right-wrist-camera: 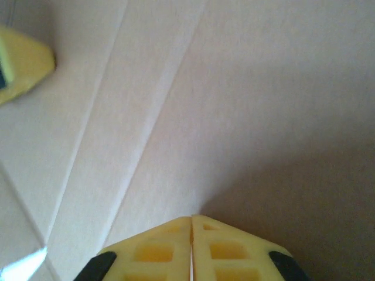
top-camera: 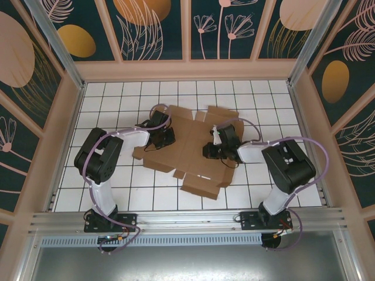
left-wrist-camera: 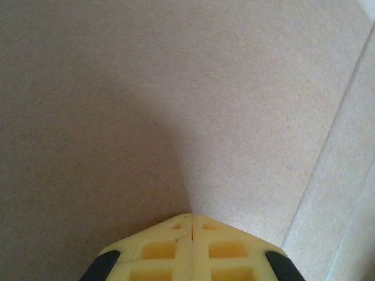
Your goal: Fold the paper box
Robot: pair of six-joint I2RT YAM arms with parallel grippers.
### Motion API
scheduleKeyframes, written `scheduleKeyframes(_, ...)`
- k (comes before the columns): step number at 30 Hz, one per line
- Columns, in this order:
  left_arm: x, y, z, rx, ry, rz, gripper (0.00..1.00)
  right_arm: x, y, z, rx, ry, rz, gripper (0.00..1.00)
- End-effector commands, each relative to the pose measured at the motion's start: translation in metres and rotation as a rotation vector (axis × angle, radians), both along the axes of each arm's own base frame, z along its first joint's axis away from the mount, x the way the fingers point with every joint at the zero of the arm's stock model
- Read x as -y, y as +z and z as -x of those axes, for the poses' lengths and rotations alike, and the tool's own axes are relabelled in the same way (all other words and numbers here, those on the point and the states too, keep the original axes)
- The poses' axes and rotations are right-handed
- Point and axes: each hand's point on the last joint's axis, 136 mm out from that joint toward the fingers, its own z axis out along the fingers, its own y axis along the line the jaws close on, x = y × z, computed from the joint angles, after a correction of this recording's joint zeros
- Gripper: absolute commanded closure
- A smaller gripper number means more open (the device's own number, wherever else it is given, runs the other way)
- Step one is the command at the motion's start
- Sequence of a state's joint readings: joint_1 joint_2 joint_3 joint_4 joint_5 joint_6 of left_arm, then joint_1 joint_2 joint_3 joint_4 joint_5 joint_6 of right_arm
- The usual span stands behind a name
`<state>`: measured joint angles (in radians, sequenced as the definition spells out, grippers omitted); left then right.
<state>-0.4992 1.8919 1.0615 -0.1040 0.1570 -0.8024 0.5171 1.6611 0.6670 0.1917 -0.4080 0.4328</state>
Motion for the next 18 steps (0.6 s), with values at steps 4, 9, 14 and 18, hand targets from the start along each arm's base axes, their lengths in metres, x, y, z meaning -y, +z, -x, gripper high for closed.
scheduleKeyframes(4,-0.016,-0.038,0.025,-0.113,0.015,-0.043,1.0,0.034,0.058,-0.015,0.111,-0.113,-0.067,0.53)
scheduleKeyframes(9,-0.016,-0.038,0.036,-0.126,0.029,-0.005,1.0,0.067,0.091,-0.016,0.213,-0.24,-0.081,0.32)
scheduleKeyframes(14,-0.014,-0.034,0.045,-0.135,0.051,0.053,1.0,0.116,0.064,-0.008,0.153,-0.424,-0.037,0.36)
scheduleKeyframes(18,-0.016,-0.031,0.049,-0.133,0.056,0.062,1.0,0.141,0.051,-0.002,0.13,-0.505,-0.035,0.35)
